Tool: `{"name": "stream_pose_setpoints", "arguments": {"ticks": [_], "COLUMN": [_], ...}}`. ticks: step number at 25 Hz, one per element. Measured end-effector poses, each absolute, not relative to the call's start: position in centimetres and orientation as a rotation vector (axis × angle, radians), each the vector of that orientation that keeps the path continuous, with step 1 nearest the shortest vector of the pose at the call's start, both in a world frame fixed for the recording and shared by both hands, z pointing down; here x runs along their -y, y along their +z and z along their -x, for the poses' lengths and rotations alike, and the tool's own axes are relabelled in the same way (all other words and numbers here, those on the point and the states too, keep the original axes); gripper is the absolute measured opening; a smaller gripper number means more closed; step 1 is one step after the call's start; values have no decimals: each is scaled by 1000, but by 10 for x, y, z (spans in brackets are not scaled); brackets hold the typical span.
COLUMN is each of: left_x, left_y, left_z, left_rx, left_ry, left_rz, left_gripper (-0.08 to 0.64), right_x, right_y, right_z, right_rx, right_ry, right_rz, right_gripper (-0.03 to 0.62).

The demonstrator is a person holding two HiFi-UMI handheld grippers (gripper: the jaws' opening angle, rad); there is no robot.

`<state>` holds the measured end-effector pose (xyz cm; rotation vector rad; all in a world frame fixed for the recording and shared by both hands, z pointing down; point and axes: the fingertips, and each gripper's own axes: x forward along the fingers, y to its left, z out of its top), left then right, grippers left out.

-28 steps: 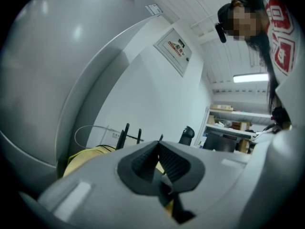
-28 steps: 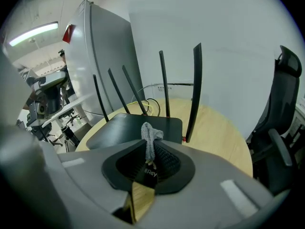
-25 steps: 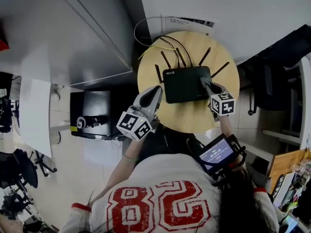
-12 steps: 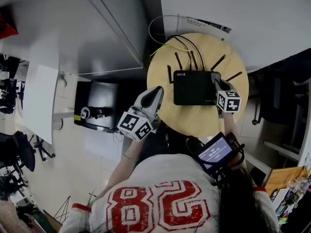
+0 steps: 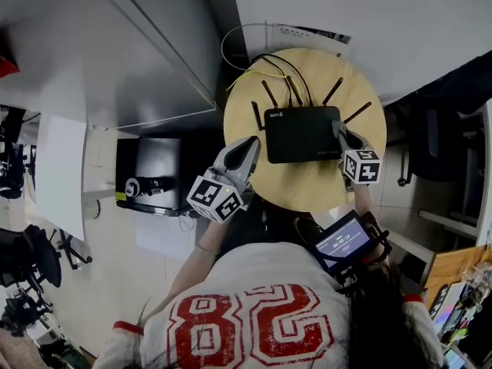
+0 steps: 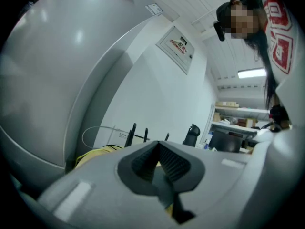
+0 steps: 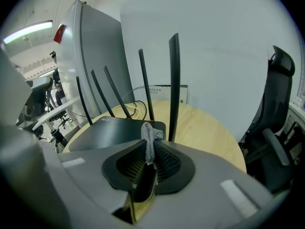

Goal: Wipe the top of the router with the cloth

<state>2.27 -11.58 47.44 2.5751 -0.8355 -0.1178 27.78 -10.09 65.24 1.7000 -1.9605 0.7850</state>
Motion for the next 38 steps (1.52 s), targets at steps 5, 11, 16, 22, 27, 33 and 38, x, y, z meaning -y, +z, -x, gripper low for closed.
{"name": "stream_pose_setpoints", "arguments": {"ticks": [5, 11, 16, 22, 27, 33, 38], "left_x": [108, 95, 88, 85, 86, 77, 58], "left_y": [472, 471, 473, 470, 468, 471, 481], "left_z": [-35, -49, -52, -55, -49, -39, -23], "left_rx": [772, 695, 680, 683, 723, 760, 776], "left_ry": [-124, -126, -128, -122, -138, -134, -103], "left_rz": [-2595, -2613, -2602, -2611, -2606, -2588, -2569], "left_gripper": [-2, -2, -2, -3, -2, -3, -2], "right_x": [71, 38, 18, 17, 31, 43, 37], "right_y": [654, 654, 657, 654, 637, 606, 601], "right_z": [-277, -265, -255, -255, -266, -242, -206], "right_rx": [1947, 1947, 1954, 1965, 1980, 2073, 2132], "right_ry": [813, 843, 879, 878, 869, 875, 894], "right_rz": [-1731, -1751, -1774, -1761, -1829, -1909, -1907], "right_gripper": [41, 41, 41, 41, 41, 41, 41]}}
